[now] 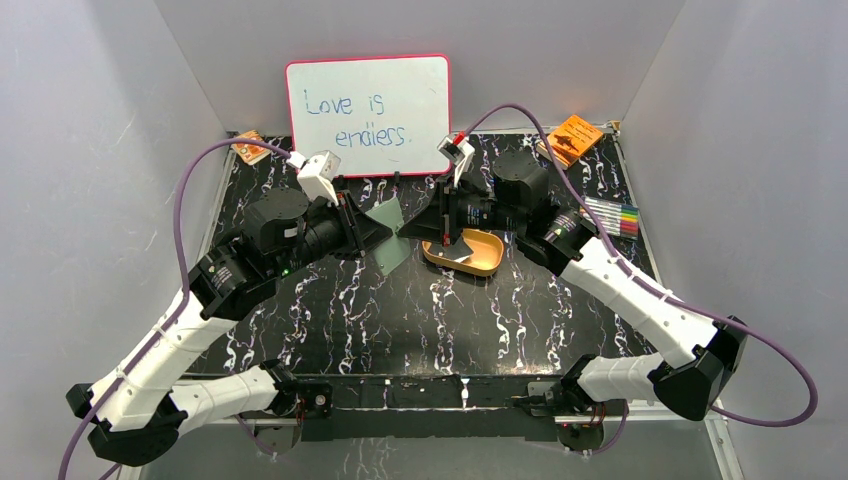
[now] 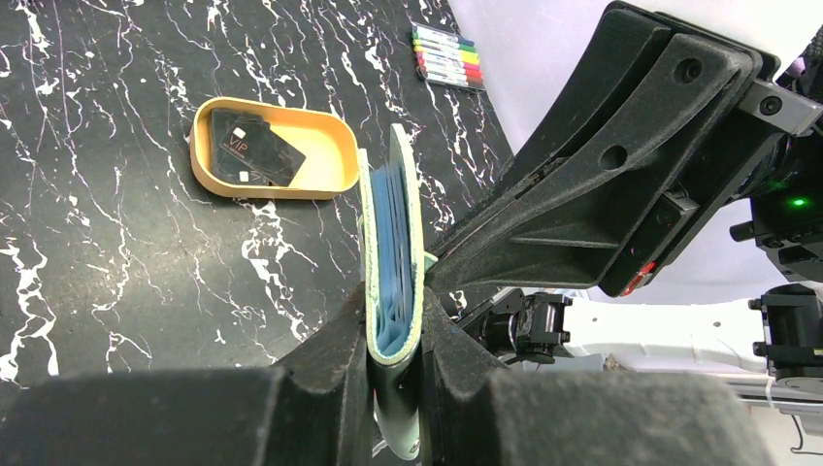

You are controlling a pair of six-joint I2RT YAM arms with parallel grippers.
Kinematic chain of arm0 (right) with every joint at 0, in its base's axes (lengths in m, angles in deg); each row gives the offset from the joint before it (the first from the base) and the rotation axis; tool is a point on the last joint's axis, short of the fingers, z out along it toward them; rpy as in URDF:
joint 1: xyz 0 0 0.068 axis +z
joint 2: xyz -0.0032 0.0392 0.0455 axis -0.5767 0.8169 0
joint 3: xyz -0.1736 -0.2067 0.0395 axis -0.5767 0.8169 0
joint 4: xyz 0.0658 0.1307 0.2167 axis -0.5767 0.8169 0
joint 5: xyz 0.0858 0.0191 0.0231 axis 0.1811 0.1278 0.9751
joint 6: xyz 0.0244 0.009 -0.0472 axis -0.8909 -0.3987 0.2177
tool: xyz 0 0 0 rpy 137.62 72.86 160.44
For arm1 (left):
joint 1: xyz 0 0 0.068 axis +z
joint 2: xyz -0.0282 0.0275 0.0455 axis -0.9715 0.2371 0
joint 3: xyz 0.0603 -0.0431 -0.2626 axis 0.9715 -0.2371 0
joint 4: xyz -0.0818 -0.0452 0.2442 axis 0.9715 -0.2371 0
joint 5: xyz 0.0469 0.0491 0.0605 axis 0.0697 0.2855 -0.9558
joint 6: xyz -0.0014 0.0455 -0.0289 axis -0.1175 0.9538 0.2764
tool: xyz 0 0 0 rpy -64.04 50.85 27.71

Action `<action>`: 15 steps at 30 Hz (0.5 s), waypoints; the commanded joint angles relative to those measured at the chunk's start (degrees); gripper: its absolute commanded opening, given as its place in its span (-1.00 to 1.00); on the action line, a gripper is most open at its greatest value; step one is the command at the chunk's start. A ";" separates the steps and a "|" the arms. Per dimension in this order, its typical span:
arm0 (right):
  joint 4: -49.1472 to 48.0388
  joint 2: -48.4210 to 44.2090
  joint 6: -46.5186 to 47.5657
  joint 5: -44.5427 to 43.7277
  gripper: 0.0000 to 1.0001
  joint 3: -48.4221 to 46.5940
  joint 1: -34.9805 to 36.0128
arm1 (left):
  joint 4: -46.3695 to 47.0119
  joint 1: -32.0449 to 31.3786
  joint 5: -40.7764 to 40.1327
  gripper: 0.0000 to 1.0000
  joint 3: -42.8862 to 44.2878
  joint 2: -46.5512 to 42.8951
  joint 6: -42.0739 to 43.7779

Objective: Put the credit cards into the card holder
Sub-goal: Close the card holder.

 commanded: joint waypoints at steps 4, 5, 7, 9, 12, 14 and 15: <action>-4.28 3.04 -1.43 3.13 -1.00 -1.68 2.09 | 14.89 -1.96 14.14 -1.00 2.83 -0.09 -4.86; -4.29 3.13 -1.42 3.13 -1.00 -1.70 2.15 | 14.90 -1.94 14.19 -1.00 2.81 -0.09 -4.94; -4.35 3.22 -1.51 3.13 -1.00 -1.70 2.19 | 15.22 -1.89 14.50 -1.00 2.67 -0.09 -5.17; -4.37 3.38 -1.62 3.14 -1.00 -1.70 2.27 | 15.56 -1.89 14.76 -1.00 2.59 -0.09 -5.66; -4.60 3.57 -1.87 3.13 -1.00 -1.61 2.45 | 16.33 -1.90 15.69 -1.00 2.57 -0.09 -6.11; -4.76 3.66 -2.08 3.13 -1.00 -1.61 2.52 | 16.66 -1.89 15.89 -1.00 2.49 -0.09 -6.39; -4.84 3.74 -2.13 3.13 -1.00 -1.61 2.58 | 16.87 -1.89 16.05 -1.00 2.39 -0.17 -6.49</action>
